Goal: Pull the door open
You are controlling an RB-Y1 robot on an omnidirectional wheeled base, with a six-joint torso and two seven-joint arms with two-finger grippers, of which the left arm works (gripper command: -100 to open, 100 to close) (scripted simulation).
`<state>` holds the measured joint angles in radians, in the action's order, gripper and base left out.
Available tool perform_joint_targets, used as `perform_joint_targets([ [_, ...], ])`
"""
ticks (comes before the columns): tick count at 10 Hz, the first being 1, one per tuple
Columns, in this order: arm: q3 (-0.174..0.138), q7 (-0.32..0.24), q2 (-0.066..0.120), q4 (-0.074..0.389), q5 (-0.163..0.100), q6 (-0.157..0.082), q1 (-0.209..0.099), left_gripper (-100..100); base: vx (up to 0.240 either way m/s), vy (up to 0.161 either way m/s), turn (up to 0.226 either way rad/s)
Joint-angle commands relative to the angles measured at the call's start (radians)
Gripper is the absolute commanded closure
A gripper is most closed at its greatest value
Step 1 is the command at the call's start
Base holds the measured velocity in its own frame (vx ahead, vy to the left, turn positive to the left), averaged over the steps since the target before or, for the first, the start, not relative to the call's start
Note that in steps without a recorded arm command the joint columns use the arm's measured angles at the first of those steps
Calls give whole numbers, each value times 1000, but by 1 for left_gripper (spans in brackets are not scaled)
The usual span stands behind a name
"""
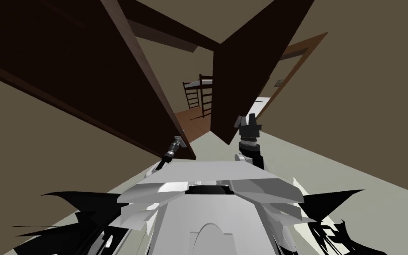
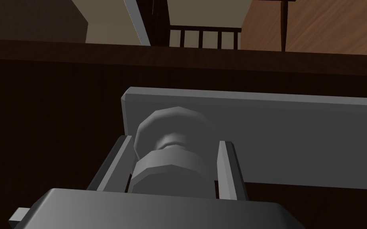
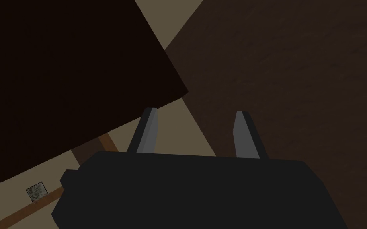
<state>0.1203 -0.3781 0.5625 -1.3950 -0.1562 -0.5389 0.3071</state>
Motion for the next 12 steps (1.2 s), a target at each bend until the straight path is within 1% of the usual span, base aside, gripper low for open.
perform_joint_targets([
  [1,6,-15,23,6,-2,-27,10,100,-190,100,-137],
  [3,13,-29,45,6,-4,-50,24,100,-199,84,-119],
  [4,15,-34,52,6,-4,-58,29,100,-192,70,-67],
  [5,20,-28,43,4,-2,-50,24,100,-86,27,-22],
  [6,27,-38,54,11,0,-67,31,100,-118,35,-86],
  [7,28,-40,58,12,0,-72,32,100,-169,68,-135],
  [10,37,-61,87,24,0,-110,42,100,-186,92,-140],
  [11,39,-65,92,26,1,-117,44,100,-158,105,-92],
  [12,42,-72,103,30,1,-130,48,100,-169,113,-123],
])
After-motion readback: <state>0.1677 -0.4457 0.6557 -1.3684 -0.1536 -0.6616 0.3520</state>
